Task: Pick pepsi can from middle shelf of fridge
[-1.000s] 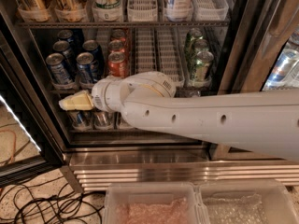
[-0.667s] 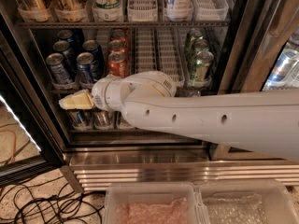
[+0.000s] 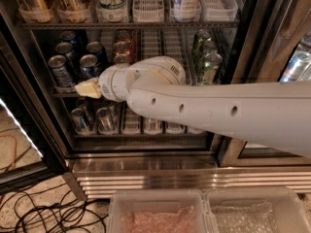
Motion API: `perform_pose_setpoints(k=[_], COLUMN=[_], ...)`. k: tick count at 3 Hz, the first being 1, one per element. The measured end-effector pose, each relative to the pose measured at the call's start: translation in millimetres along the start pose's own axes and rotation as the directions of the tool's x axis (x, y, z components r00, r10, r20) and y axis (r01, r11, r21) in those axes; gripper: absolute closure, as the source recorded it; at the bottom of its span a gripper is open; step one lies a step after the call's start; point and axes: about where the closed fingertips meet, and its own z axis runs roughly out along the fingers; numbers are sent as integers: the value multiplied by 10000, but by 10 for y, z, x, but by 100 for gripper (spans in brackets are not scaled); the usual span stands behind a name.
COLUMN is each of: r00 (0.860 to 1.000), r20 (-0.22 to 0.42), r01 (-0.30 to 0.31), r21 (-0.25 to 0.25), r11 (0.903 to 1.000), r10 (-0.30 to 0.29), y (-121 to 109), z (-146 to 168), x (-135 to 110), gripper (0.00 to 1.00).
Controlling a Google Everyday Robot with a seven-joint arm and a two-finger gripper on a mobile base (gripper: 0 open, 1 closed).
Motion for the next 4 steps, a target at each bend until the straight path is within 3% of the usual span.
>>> perform_pose_setpoints(k=[2,4], r00=[9992,9964], r20=[-339,-741], r01=[207,423], r21=[5,75], r11=[9998,9991], r10=[-207,-416], y=[47,29], z=[166,434], x=[-21,29], gripper=[37,33])
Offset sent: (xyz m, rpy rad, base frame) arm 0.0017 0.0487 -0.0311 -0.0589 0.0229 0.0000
